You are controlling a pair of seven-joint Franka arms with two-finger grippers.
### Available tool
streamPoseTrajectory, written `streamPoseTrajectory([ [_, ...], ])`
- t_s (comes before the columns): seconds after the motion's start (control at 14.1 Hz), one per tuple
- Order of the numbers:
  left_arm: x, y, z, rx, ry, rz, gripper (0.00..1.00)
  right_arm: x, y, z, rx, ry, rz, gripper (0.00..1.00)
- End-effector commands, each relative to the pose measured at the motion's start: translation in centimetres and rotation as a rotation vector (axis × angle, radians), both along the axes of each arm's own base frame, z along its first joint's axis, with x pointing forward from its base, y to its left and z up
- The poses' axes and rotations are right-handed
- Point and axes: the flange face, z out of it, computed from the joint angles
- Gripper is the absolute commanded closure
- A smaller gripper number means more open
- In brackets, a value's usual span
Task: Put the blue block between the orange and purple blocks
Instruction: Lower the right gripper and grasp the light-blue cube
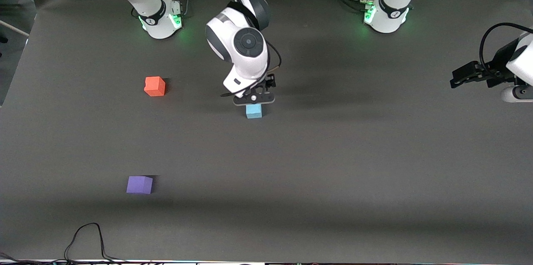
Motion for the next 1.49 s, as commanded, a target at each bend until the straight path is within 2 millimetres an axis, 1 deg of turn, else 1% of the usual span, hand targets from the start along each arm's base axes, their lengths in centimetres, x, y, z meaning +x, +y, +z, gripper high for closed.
streamPoseTrajectory([
  [0.0,0.4,-0.1,0.5,0.02,0.003,-0.004,0.0,0.3,-0.3,-2.7,-0.034,-0.035,-0.002,0.0],
  [0.14,0.3,-0.3,0.3,0.043,0.009,-0.014,0.0,0.2,-1.2,-4.9,-0.016,-0.059,-0.008,0.0],
  [0.28,0.2,-0.2,0.4,0.056,0.011,-0.028,0.0,0.0,-1.5,-7.1,-0.008,-0.075,-0.007,0.0],
  [0.42,0.1,0.0,0.2,0.075,0.014,-0.032,0.0,0.0,-1.5,-8.8,-0.013,-0.079,-0.003,0.0],
  [0.57,0.1,0.0,0.2,0.076,0.014,-0.032,0.0,0.0,-1.3,-9.9,-0.011,-0.086,-0.002,0.0],
  [0.85,0.1,-0.1,0.1,0.071,0.022,-0.033,0.0,0.2,-1.3,-11.6,0.0,-0.103,-0.02,0.0],
  [1.2,0.3,-0.3,-0.2,0.06,0.027,-0.035,0.0,0.3,-1.1,-12.2,0.011,-0.115,-0.06,0.0],
  [1.35,0.3,-0.4,-0.2,0.06,0.028,-0.036,0.0,0.3,-1.0,-12.5,0.023,-0.139,-0.125,0.0],
  [1.42,0.3,-0.4,-0.2,0.06,0.028,-0.038,0.0,0.3,-0.9,-12.7,0.03,-0.145,-0.128,0.0],
])
